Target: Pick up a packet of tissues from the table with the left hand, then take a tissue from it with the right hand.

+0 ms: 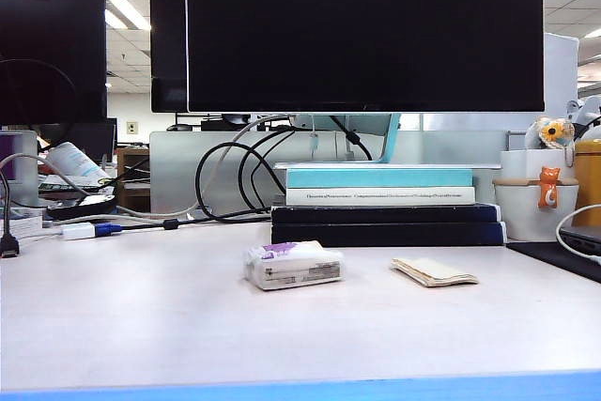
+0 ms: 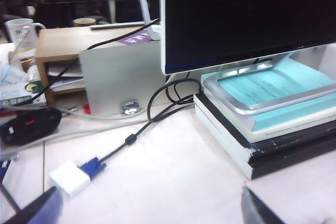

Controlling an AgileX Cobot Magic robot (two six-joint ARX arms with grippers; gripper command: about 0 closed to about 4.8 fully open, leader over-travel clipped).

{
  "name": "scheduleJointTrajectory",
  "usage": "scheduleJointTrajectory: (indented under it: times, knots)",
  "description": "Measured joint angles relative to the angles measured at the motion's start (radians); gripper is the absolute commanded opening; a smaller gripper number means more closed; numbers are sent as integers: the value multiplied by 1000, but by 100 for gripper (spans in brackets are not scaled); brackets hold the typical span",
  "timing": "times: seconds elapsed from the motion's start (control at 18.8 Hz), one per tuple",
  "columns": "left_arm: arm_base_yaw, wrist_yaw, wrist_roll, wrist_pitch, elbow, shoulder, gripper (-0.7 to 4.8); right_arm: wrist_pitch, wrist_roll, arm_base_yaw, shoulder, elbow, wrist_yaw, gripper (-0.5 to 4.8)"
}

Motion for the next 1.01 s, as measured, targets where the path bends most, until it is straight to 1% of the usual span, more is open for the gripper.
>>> scheduleJointTrajectory:
  times: [0.16, 0.27, 0.32, 0.37, 0.43, 0.48, 0.53, 0.59, 0.64, 0.69, 0.74, 0.8, 0.85, 0.9, 1.01]
  knots:
    - [-2, -54, -42, 23, -119, -103, 457, 45, 14, 1, -90, -150, 16, 229]
    - [-2, -67, -50, 44, -233, -230, 456, 140, 50, 1, -190, -266, 53, 229]
    - [-2, -68, -53, 44, -255, -263, 437, 159, 63, 1, -217, -296, 55, 229]
    - [-1, -67, -58, 52, -284, -306, 373, 189, 86, 2, -253, -339, 54, 229]
    - [-2, -67, -64, 54, -312, -343, 287, 216, 106, 2, -274, -383, 54, 229]
    - [-2, -74, -69, 54, -356, -393, 271, 216, 131, 3, -290, -435, 53, 229]
    - [-2, -85, -87, 51, -398, -439, 271, 196, 159, 2, -312, -486, 53, 229]
    - [-2, -87, -98, 50, -428, -474, 271, 185, 175, 2, -319, -487, 53, 229]
    - [-2, -86, -106, 35, -453, -512, 255, 176, 179, 2, -334, -487, 54, 213]
    - [-2, -86, -112, 10, -467, -552, 201, 171, 179, 2, -342, -487, 56, 121]
    - [-2, -84, -112, -26, -473, -604, 177, 158, 176, 2, -338, -487, 59, 70]
    - [-2, -84, -112, -68, -475, -657, 169, 155, 155, 2, -338, -487, 60, 25]
    - [-2, -84, -93, -156, -476, -758, 137, 149, 129, 2, -339, -487, 71, 7]
    - [-2, -85, -77, -219, -474, -790, 101, 125, 120, 2, -338, -487, 95, -1]
    - [-2, -85, -33, -325, -481, -789, 28, 53, 116, 2, -340, -487, 135, -1]
